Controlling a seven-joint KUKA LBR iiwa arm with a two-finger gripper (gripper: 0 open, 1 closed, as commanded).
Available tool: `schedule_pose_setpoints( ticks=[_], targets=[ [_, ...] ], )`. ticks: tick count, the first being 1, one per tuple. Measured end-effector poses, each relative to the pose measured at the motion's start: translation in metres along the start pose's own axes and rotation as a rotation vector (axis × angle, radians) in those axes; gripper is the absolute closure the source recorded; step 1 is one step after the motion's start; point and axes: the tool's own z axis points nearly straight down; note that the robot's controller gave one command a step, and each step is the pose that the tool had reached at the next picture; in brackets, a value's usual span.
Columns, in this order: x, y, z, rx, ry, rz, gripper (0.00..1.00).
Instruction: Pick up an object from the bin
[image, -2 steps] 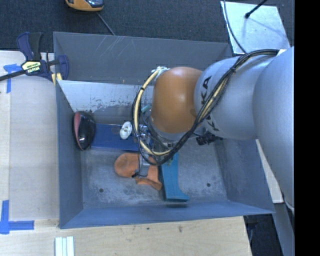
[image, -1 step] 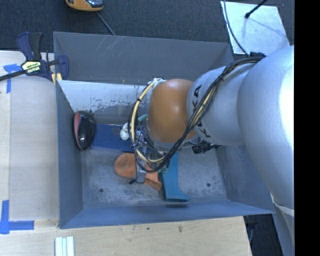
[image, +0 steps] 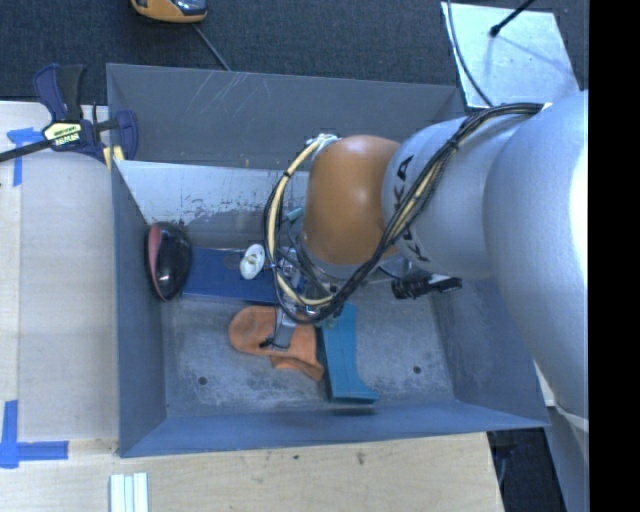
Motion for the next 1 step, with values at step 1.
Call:
schedule_pose_setpoints(
  ticks=[1],
  targets=[
    [0.0138,-0.003,0.0392,-0.002,-0.007,-0.01,0.0]
  ],
)
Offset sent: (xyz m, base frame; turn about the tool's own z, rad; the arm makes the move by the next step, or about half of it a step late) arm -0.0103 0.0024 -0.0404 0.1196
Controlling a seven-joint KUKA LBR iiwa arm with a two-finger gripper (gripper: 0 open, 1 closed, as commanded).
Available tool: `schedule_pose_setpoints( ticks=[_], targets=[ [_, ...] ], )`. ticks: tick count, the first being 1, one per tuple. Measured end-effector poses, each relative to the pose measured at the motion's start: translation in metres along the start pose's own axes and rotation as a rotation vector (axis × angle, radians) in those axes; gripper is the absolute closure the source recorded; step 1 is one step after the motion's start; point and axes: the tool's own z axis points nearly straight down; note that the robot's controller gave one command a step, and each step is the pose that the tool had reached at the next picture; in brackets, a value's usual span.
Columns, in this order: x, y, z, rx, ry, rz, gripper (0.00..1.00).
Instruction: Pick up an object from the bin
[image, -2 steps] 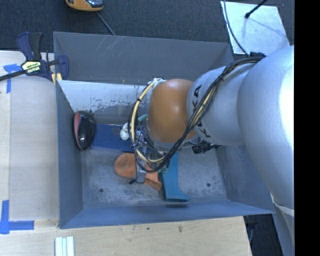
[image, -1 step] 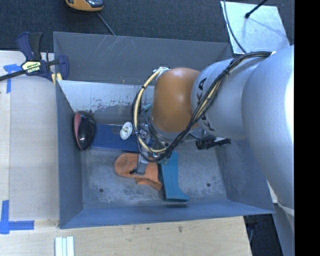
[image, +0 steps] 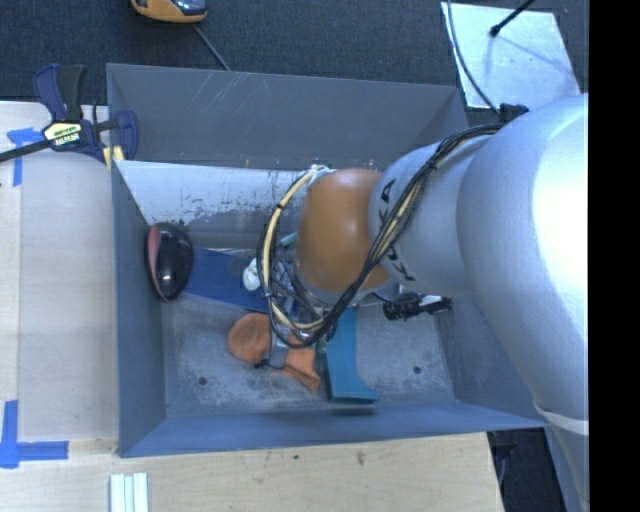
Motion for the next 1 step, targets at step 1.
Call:
schedule_pose_setpoints(
  ticks=[1],
  targets=[
    [-0.0072,0.0036,-0.0035,-0.002,0.0,0.13,1.0]
  ],
)
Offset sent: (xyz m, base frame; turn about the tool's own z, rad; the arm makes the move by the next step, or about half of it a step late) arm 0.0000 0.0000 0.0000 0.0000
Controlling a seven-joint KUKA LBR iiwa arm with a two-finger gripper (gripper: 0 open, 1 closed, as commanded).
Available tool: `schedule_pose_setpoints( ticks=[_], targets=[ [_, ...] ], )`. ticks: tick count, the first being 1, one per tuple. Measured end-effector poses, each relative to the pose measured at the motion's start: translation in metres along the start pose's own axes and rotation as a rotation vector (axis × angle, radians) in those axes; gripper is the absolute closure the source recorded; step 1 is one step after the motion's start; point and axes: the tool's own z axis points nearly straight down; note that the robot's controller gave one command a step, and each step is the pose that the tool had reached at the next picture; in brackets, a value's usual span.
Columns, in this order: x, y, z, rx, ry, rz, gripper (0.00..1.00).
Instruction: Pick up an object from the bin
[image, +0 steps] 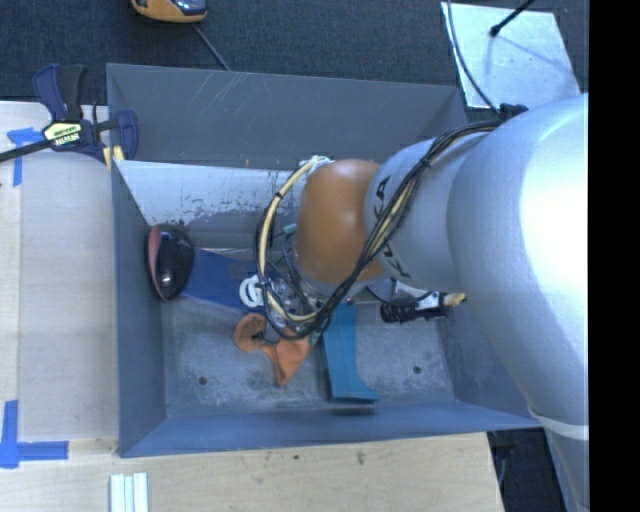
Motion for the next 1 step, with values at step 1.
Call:
schedule_pose_setpoints(
  ticks=[1],
  targets=[
    [0.0,0.0,0.0,0.0,0.0,0.0,1.0]
  ],
)
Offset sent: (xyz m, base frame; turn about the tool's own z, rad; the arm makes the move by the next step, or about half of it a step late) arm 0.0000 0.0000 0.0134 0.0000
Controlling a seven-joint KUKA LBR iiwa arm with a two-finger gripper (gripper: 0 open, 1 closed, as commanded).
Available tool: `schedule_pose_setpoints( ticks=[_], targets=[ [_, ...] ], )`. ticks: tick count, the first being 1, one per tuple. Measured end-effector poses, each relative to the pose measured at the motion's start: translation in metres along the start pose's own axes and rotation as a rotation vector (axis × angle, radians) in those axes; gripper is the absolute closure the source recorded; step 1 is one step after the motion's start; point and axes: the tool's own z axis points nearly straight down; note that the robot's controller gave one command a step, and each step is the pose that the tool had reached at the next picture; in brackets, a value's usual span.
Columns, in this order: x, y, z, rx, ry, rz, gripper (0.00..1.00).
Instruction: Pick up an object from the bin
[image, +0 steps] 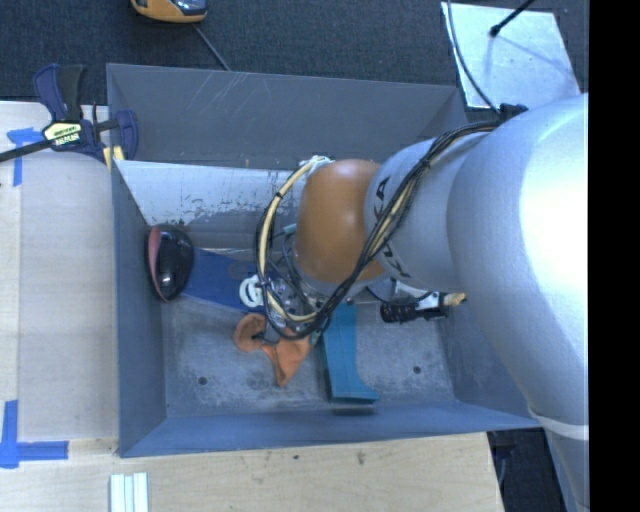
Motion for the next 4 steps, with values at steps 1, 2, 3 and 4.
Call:
schedule_pose_setpoints(
  ticks=[1,2,3,4],
  targets=[
    [0.0,0.0,-0.002,0.0,0.001,0.0,1.0],
    [0.002,-0.001,-0.009,0.004,0.009,-0.001,1.0],
    [0.003,-0.002,-0.031,0.009,0.016,-0.001,1.0],
    [0.001,-0.001,-0.053,0.006,0.011,-0.001,1.0]
  ],
)
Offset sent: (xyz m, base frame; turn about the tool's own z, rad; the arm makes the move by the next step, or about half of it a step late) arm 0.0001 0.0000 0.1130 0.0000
